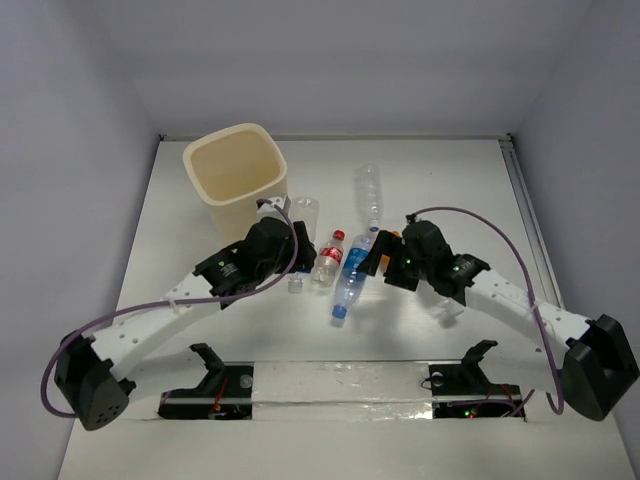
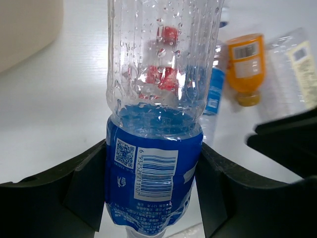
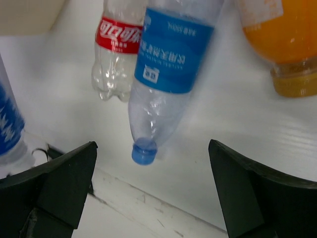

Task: Put the plastic bottles in the bin

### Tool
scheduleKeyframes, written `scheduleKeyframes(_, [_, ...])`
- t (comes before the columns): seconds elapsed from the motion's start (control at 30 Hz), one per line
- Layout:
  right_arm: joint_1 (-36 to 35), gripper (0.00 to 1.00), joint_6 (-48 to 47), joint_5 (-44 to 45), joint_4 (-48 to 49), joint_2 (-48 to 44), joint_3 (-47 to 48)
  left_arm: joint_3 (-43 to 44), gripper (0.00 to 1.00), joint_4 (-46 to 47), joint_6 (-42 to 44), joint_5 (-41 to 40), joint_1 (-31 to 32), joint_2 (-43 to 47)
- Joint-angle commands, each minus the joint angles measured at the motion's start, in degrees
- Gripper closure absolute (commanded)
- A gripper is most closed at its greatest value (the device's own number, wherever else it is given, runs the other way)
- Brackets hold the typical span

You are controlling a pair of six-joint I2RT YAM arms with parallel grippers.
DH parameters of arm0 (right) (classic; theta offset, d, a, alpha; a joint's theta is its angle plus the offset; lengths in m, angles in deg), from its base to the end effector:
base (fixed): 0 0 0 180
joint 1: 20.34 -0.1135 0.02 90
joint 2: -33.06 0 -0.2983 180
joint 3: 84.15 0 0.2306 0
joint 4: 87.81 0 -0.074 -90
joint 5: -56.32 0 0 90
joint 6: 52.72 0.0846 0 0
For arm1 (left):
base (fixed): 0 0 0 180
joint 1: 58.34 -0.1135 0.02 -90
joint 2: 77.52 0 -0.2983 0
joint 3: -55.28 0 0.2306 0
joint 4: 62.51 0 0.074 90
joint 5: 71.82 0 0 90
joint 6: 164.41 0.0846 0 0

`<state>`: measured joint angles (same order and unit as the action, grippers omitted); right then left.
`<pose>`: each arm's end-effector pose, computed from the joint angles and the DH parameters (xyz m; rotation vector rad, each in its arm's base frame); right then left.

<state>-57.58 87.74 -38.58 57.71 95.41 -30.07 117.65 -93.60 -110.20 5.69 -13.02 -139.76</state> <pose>0.1756 0.1425 0.2371 0.2391 2.4662 0.8271 0.1859 -0.1620 0.2974 0.0459 2.1583 -0.6141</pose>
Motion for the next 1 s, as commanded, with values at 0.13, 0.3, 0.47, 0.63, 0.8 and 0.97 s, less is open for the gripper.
scheduleKeyframes(0.13, [-1.0,0.0,4.9,7.8,9.0,10.4,5.4,18.1,0.64,-4.9,3.1,-2.0,0.5,6.6])
scheduleKeyframes(0.3, [-1.0,0.0,5.7,8.9,10.7,16.8,5.8,30.3,0.61,-5.8,10.1,-7.3,-0.8,2.3])
scheduleKeyframes(0.47, [-1.0,0.01,5.7,9.2,12.8,21.5,6.8,40.0,0.6,-4.4,14.7,-6.8,-8.1,-3.5])
scheduleKeyframes(0.63, [-1.0,0.02,5.3,8.5,13.7,26.5,7.1,40.3,0.6,-0.2,16.4,-2.2,-21.1,-5.3])
scheduleKeyframes(0.8, [-1.5,0.12,5.7,8.2,14.8,27.6,6.3,37.5,0.59,5.5,18.6,-3.0,-27.9,-7.7])
scheduleKeyframes(0.97, [-2.1,0.25,5.4,9.1,12.6,23.5,6.0,33.2,0.55,12.9,20.8,-6.2,-30.4,-8.8])
